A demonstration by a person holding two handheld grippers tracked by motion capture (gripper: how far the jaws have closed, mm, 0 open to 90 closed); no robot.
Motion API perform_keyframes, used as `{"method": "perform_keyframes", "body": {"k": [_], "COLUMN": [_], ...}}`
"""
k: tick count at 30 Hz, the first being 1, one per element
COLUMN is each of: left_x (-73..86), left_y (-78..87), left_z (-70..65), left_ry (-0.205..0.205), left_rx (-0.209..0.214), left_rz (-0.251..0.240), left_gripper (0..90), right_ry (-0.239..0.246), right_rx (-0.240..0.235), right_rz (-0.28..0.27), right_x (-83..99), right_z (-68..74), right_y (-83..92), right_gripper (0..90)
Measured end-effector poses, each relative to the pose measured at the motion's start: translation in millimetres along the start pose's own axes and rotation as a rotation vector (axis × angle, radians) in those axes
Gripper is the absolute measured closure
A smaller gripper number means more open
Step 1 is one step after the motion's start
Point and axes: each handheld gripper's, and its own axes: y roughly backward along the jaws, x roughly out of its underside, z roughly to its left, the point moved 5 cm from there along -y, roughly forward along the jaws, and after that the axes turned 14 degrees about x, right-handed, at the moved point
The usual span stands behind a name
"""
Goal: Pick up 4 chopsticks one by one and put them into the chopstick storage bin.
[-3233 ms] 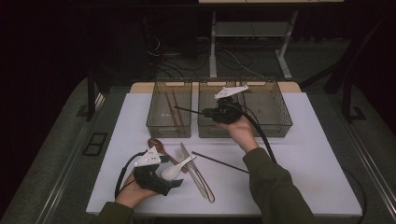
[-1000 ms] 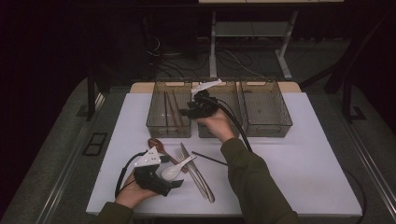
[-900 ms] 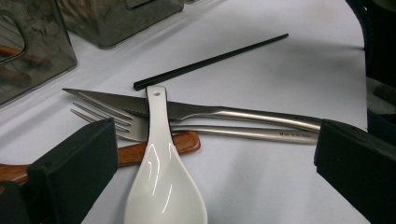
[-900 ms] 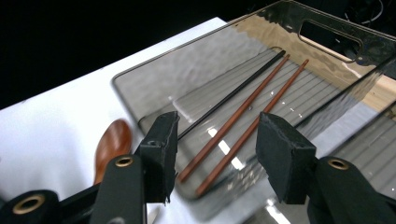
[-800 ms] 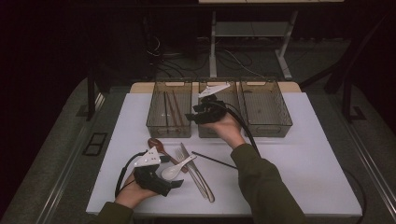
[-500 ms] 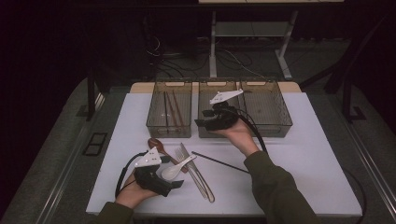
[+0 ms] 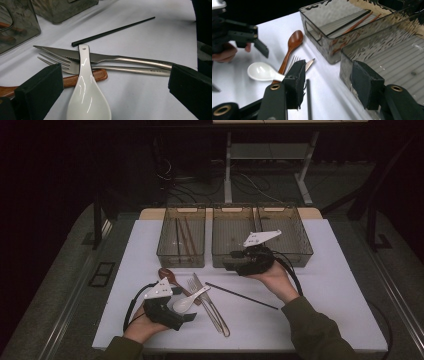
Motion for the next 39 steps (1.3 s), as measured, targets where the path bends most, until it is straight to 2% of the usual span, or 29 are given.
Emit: {"method": "perform_keyframes", "body": {"k": [4, 9, 13, 18, 23, 27, 33, 39], "left_x": [0.3, 0.5, 0.8, 1.0, 1.1, 1.1, 1.1, 1.3], "left_y": [-0.3, -0.6, -0.8, -1.8, -1.5, -1.2, -0.7, -1.4], "left_z": [0.3, 0.3, 0.9, -0.6, -0.9, -1.4, -1.3, -1.2], "left_ry": [0.009, 0.006, 0.010, 0.006, 0.003, -0.001, -0.003, -0.002], "left_rx": [-0.001, -0.003, -0.003, -0.003, -0.002, -0.001, -0.001, -0.002], "left_rz": [-0.002, 0.003, 0.004, 0.010, 0.012, 0.012, 0.013, 0.015], "left_gripper": [0.0, 0.0, 0.0, 0.0, 0.0, 0.0, 0.0, 0.0], "right_ry": [0.007, 0.006, 0.004, 0.025, 0.030, 0.060, 0.093, 0.109], "right_rx": [-0.007, -0.004, 0.005, 0.014, -0.007, -0.016, -0.025, -0.015], "right_rz": [0.005, 0.041, 0.061, 0.091, 0.143, 0.189, 0.243, 0.262], "right_x": [11.8, 32.7, 47.7, 66.0, 80.6, 87.9, 95.9, 99.1], "right_z": [2.6, 1.8, -0.8, 0.3, 2.1, 5.1, 10.3, 11.9], "right_y": [9.6, 17.3, 26.2, 32.7, 27.0, 17.9, 9.2, 5.9], "right_gripper": [45.4, 47.1, 50.9, 59.5, 68.4, 74.7, 78.7, 80.2]}}
